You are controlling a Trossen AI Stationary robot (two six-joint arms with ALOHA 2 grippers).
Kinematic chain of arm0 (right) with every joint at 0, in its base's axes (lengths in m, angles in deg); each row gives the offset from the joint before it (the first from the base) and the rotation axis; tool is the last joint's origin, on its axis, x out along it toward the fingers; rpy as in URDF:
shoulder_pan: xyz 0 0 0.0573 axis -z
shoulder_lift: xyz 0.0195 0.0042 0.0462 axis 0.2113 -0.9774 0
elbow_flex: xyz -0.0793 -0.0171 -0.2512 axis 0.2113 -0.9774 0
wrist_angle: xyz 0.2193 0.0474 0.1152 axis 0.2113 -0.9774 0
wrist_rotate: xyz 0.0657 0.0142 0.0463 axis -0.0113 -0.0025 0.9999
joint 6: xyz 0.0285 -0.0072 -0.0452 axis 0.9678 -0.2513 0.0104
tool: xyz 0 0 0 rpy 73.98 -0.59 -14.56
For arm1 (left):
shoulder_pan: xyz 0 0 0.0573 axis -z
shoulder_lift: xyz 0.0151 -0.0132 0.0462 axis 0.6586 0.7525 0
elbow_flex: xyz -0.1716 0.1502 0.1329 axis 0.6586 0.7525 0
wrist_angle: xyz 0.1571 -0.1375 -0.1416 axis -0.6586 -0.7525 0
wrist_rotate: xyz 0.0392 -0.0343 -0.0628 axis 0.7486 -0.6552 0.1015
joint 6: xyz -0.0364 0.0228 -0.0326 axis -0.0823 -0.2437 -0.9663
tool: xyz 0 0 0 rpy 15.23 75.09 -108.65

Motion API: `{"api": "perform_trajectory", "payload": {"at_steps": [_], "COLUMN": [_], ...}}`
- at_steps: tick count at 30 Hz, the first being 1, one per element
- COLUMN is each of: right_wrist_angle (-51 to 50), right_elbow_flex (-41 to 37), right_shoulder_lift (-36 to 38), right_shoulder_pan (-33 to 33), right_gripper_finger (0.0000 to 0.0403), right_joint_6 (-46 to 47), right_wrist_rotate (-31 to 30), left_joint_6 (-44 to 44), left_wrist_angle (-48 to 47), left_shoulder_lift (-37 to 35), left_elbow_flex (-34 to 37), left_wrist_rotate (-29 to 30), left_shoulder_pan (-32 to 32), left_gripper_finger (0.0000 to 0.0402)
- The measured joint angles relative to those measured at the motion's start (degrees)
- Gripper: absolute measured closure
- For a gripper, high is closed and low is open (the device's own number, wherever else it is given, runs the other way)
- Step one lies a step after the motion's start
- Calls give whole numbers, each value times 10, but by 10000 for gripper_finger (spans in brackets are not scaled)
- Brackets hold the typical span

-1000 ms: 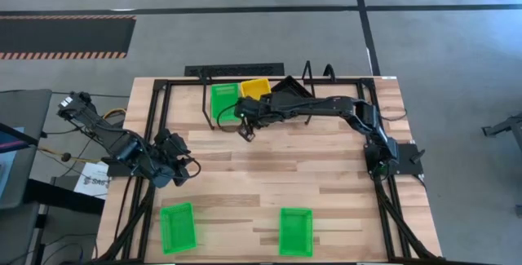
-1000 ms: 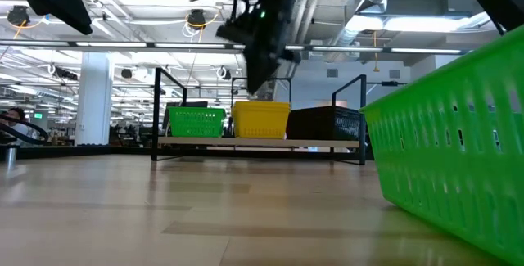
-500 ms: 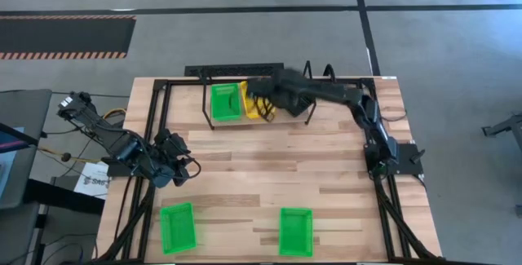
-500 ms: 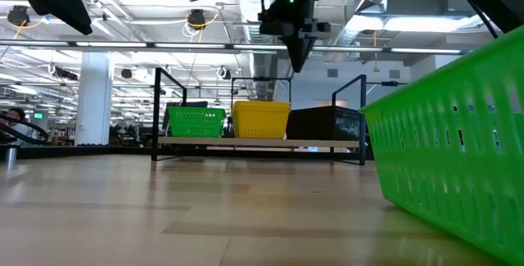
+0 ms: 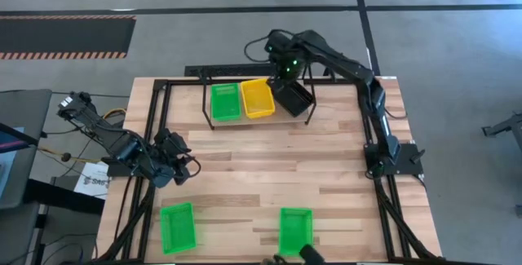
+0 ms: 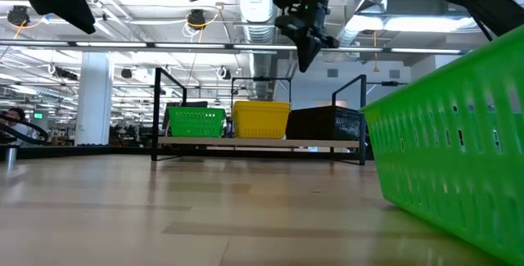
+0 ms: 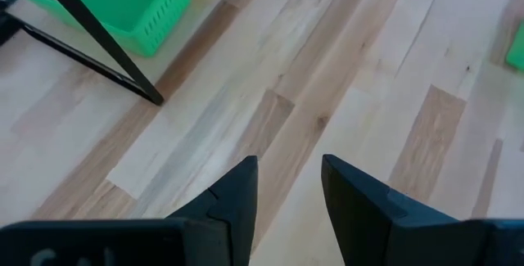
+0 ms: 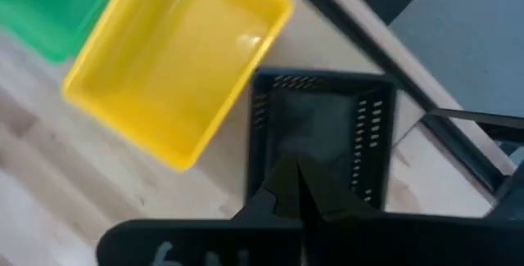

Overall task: Stack baskets on shelf by color
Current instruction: Adjust the stacked black bins on the shelf

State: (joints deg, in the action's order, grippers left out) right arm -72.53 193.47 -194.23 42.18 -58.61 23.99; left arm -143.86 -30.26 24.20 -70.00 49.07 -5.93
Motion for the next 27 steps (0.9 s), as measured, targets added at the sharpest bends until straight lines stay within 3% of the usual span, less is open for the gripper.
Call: {"api": "perform_trajectory", "payload": {"at_steps": [7, 11, 19, 27], "right_wrist_angle": [-47, -48, -45, 10], "right_elbow_flex": [-1, -44, -230, -377], "right_shoulder_lift": [-1, -1, 11, 131], "right_shoulder_pan": [-72, -113, -145, -163], "right_gripper_finger": [403, 403, 403, 403], "right_joint_6": [-1, 19, 59, 156], "right_wrist_rotate": [-43, -74, -77, -76], "left_joint_6": [-4, -13, -16, 0], "left_wrist_angle": [0, 0, 0, 0], "left_shoulder_lift": [0, 0, 0, 0], "left_elbow_flex": [0, 0, 0, 0], "left_wrist_rotate": [16, 17, 9, 10], "left_shoulder_pan": [0, 0, 0, 0], "left_gripper_finger": [276, 276, 276, 276]}}
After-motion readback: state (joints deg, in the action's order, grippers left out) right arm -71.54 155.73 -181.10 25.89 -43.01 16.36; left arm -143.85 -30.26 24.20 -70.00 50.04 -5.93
